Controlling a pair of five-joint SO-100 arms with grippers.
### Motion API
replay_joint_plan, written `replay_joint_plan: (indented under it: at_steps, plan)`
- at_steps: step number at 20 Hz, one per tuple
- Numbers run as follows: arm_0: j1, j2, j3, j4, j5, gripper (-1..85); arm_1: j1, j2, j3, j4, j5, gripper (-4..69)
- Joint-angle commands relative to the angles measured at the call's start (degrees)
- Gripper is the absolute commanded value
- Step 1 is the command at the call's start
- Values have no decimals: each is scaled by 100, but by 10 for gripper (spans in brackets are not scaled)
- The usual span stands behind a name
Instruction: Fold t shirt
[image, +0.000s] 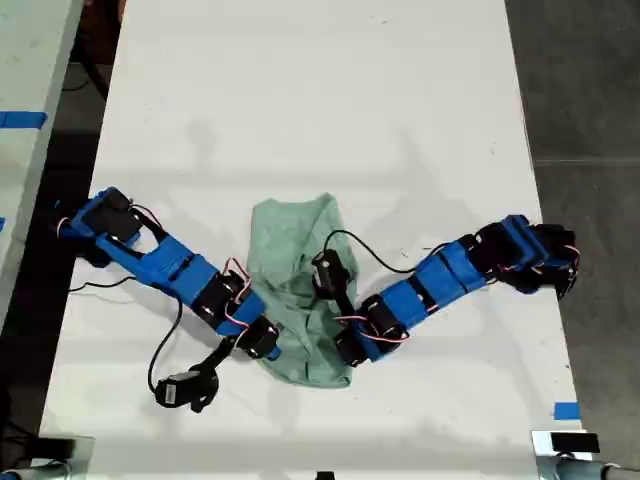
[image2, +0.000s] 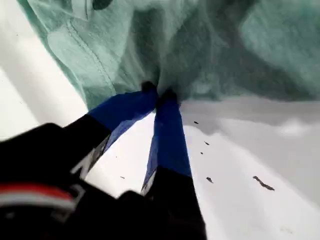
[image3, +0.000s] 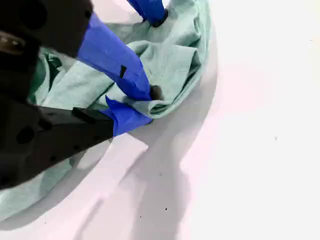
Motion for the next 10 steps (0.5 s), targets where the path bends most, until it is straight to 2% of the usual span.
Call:
replay_joint_plan:
  at_steps: [1, 3, 4, 5, 6, 10]
  plan:
    - [-264, 492, -167, -35, -158, 121, 114, 896, 114, 246, -475, 204]
    - [-264, 492, -167, -44, -149, 120, 105, 896, 114, 237, -466, 195]
    - [-255, 492, -167, -70, -114, 102, 105, 896, 114, 237, -448, 133]
    - [-246, 492, -167, -97, -105, 48, 105, 896, 123, 246, -413, 17]
    - [-246, 501, -176, -97, -114, -2, 105, 888, 123, 246, -431, 18]
    - [-229, 501, -193, -114, -97, -2, 97, 888, 123, 264, -396, 35]
